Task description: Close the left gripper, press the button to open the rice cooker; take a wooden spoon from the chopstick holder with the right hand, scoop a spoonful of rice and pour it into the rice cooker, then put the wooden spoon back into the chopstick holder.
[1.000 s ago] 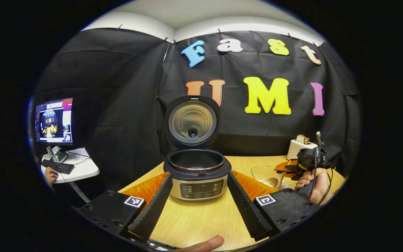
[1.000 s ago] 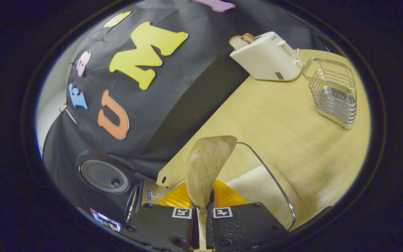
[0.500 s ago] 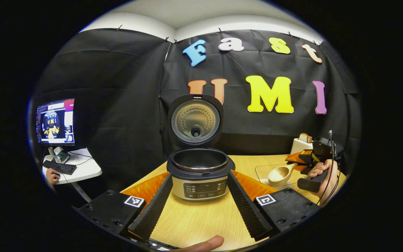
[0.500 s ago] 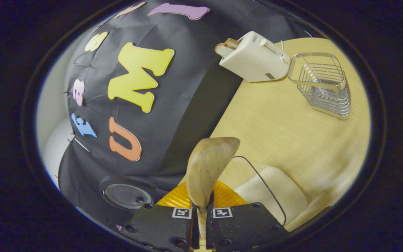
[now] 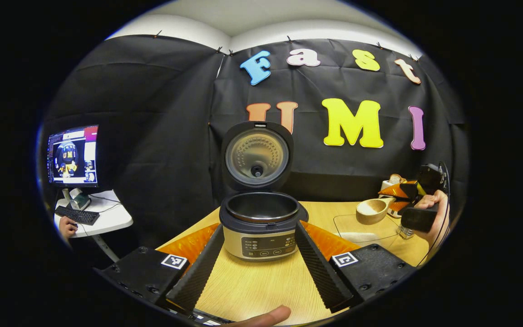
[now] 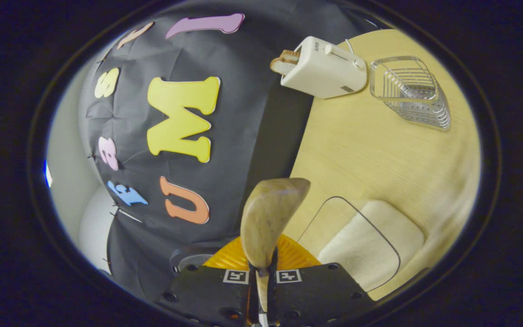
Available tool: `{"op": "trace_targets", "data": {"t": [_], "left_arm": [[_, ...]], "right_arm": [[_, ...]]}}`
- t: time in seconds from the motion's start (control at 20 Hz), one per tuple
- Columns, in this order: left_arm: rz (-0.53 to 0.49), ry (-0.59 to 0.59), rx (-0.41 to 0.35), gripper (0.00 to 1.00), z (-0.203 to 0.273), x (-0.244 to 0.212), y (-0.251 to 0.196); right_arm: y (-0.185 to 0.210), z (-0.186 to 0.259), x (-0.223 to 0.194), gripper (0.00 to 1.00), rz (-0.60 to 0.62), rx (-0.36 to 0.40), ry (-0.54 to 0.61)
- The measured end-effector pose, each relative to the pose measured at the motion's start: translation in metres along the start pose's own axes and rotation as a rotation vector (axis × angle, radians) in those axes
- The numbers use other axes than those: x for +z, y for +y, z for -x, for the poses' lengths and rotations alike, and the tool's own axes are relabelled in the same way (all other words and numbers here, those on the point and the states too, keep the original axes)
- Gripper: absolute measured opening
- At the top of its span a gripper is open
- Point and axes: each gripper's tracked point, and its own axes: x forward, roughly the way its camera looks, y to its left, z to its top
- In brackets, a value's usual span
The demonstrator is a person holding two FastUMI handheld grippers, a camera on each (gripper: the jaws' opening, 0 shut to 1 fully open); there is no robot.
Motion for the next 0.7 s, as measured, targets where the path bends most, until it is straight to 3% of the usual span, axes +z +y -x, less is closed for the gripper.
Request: {"op": "trace_targets", "data": {"t": [0.4, 0.7], "left_arm": [[0.009, -0.005, 0.016, 1.00, 0.005, 0.004, 0.020], [0.047, -0.008, 0.049, 0.99, 0.006, 0.003, 0.057]], "right_arm": [[0.039, -0.007, -0.024, 0.07, -0.069, 0.014, 0.019], [0.068, -0.028, -0.066, 0.07, -0.015, 0.019, 0.041]]}}
